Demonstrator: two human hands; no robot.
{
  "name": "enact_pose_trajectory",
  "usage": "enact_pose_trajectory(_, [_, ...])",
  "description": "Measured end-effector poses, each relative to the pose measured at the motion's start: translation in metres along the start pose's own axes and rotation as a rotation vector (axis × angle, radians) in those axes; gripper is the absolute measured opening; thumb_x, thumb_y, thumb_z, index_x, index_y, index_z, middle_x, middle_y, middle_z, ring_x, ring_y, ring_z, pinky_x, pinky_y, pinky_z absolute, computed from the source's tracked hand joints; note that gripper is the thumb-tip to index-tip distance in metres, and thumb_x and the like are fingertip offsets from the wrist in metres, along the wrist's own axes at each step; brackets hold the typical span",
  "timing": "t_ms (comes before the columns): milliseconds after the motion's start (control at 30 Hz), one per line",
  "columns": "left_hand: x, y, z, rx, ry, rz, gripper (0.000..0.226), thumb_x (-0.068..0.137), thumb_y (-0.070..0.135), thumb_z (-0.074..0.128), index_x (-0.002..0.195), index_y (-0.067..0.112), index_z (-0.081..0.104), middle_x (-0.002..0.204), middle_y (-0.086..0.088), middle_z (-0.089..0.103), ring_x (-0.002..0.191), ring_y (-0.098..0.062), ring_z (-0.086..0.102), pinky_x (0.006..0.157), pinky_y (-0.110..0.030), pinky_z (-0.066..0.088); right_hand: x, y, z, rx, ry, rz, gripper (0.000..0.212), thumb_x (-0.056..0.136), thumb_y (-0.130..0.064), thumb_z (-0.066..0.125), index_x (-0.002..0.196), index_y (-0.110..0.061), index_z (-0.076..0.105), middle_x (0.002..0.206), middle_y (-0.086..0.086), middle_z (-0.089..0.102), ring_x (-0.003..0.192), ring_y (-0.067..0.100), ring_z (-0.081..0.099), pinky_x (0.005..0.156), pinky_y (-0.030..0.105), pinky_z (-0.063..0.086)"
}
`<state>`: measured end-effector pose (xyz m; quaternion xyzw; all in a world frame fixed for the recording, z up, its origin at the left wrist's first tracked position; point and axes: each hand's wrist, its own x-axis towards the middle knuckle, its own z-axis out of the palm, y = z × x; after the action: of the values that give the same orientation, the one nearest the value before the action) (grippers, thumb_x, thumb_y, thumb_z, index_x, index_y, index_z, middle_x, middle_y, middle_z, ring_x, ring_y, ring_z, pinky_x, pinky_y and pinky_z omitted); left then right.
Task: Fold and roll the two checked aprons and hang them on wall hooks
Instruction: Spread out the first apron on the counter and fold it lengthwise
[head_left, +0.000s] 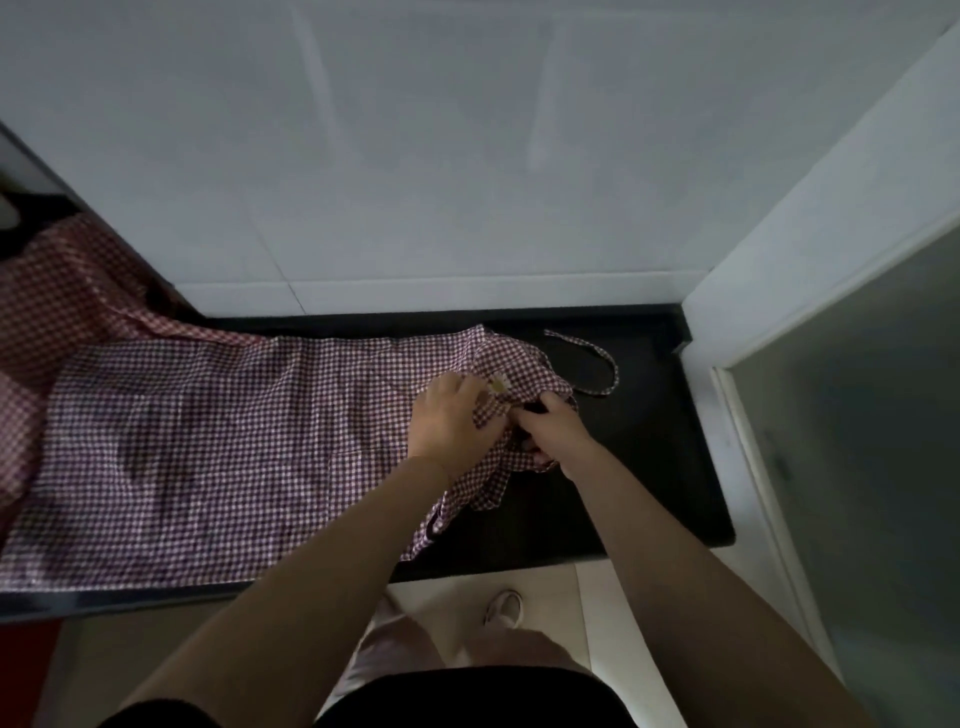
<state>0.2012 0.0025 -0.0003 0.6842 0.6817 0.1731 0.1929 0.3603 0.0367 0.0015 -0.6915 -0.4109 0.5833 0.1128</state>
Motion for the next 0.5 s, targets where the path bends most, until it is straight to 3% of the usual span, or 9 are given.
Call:
enact_pose_trajectory(100, [0.003, 0.017, 0.006, 0.329, -0.144, 0.061, 0.064, 0.079, 0.056, 0.063, 0.134, 0.029, 0.044, 0.129, -0.005, 0.042, 0.119, -0.025, 0.04, 0.101, -0.042, 0.037, 0.007, -0.001, -0.008, -0.08, 0.06, -0.103, 0.032, 0.094, -0.017, 0.054, 0.126, -0.022, 0.056, 0.118, 0.006, 0.062, 0.089, 0.022, 0.063, 0.063, 0.028, 0.049])
enact_pose_trajectory(200, [0.007, 0.021, 0.006, 0.399, -0.033, -0.006, 0.031, 0.092, 0.038, 0.053, 0.119, 0.024, 0.058, 0.127, -0.006, 0.045, 0.116, -0.025, 0.042, 0.095, -0.039, 0.036, 0.011, 0.008, -0.028, -0.274, 0.243, -0.099, 0.027, 0.093, -0.012, 0.052, 0.119, -0.014, 0.06, 0.109, 0.004, 0.062, 0.091, 0.023, 0.063, 0.076, 0.035, 0.054])
enact_pose_trajectory(267, [0.011, 0.021, 0.006, 0.373, 0.006, -0.027, 0.021, 0.094, 0.029, 0.049, 0.102, 0.018, 0.066, 0.117, -0.005, 0.05, 0.104, -0.022, 0.049, 0.084, -0.035, 0.04, 0.014, 0.023, -0.039, -0.296, 0.351, 0.008, 0.031, 0.091, -0.026, 0.06, 0.115, -0.007, 0.055, 0.103, 0.006, 0.062, 0.089, 0.022, 0.062, 0.078, 0.038, 0.054])
enact_pose_trajectory(333, [0.014, 0.025, 0.003, 0.254, -0.016, -0.046, 0.023, 0.095, 0.029, 0.049, 0.093, 0.015, 0.068, 0.105, -0.002, 0.056, 0.086, -0.018, 0.055, 0.068, -0.031, 0.041, 0.013, 0.036, -0.041, -0.214, 0.306, 0.176, 0.055, 0.081, -0.047, 0.069, 0.109, -0.009, 0.043, 0.1, 0.007, 0.059, 0.089, 0.025, 0.062, 0.078, 0.04, 0.055])
enact_pose_trajectory(400, [0.017, 0.029, 0.0, 0.145, -0.023, -0.106, 0.028, 0.097, 0.033, 0.049, 0.086, 0.016, 0.069, 0.093, 0.0, 0.062, 0.075, -0.014, 0.056, 0.059, -0.027, 0.04, 0.012, 0.046, -0.034, -0.279, 0.215, 0.248, 0.068, 0.072, -0.059, 0.072, 0.109, -0.009, 0.045, 0.1, 0.009, 0.061, 0.086, 0.027, 0.064, 0.073, 0.038, 0.056])
enact_pose_trajectory(433, [0.018, 0.03, -0.001, 0.102, -0.016, -0.148, 0.029, 0.097, 0.033, 0.049, 0.083, 0.016, 0.068, 0.087, 0.001, 0.064, 0.072, -0.014, 0.057, 0.057, -0.026, 0.039, 0.014, 0.05, -0.03, -0.338, 0.192, 0.225, 0.062, 0.075, -0.054, 0.072, 0.109, -0.007, 0.051, 0.1, 0.009, 0.063, 0.084, 0.026, 0.064, 0.07, 0.036, 0.055])
enact_pose_trajectory(500, [0.017, 0.031, -0.007, 0.014, 0.02, -0.228, 0.026, 0.098, 0.029, 0.048, 0.083, 0.017, 0.066, 0.08, 0.001, 0.065, 0.071, -0.015, 0.059, 0.054, -0.025, 0.037, 0.018, 0.055, -0.027, -0.445, 0.188, 0.144, 0.031, 0.086, -0.032, 0.067, 0.104, -0.008, 0.061, 0.101, 0.011, 0.066, 0.08, 0.024, 0.062, 0.067, 0.033, 0.052])
